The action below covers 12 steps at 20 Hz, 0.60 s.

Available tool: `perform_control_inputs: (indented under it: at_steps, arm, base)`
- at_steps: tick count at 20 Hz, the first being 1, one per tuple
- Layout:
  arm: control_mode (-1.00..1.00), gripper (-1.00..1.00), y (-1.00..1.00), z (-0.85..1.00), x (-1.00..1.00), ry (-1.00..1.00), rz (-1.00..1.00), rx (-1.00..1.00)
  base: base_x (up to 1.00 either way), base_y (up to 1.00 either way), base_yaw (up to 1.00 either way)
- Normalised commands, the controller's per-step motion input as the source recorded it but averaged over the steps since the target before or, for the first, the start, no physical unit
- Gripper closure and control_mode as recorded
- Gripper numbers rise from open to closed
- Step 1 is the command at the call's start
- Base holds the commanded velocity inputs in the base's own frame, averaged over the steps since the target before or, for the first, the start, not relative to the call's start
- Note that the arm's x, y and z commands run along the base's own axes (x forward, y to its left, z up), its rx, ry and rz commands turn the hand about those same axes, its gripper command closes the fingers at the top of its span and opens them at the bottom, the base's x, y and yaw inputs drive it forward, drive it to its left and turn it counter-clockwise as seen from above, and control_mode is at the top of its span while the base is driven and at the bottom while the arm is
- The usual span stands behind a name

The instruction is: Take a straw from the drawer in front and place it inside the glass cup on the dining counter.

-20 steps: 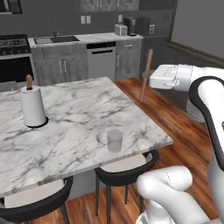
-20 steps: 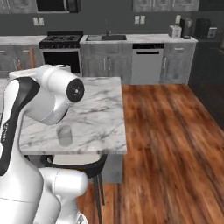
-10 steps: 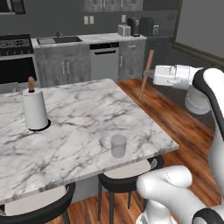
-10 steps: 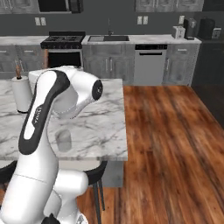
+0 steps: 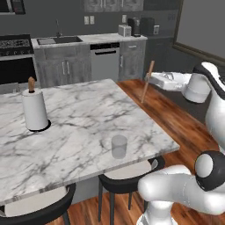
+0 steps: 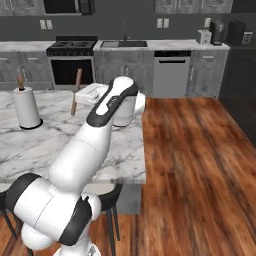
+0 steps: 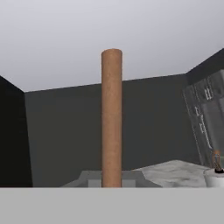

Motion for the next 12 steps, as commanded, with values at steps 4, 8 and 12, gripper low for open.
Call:
perform_control_inputs:
  at_steps: [4,8,12]
  arm:
    - [-1.0,1.0,0.0,-0.51,0.49,0.0,0.36,0.0]
    - [-1.0,1.0,0.0,-0.39,0.42,0.0,0.35,0.0]
    - [-1.0,1.0,0.0,-0.34,0.13,0.0,0.35,0.0]
  base:
    - [0.0,0.0,0.0]
    - [0.0,0.0,0.0]
    - [0.0,0.0,0.0]
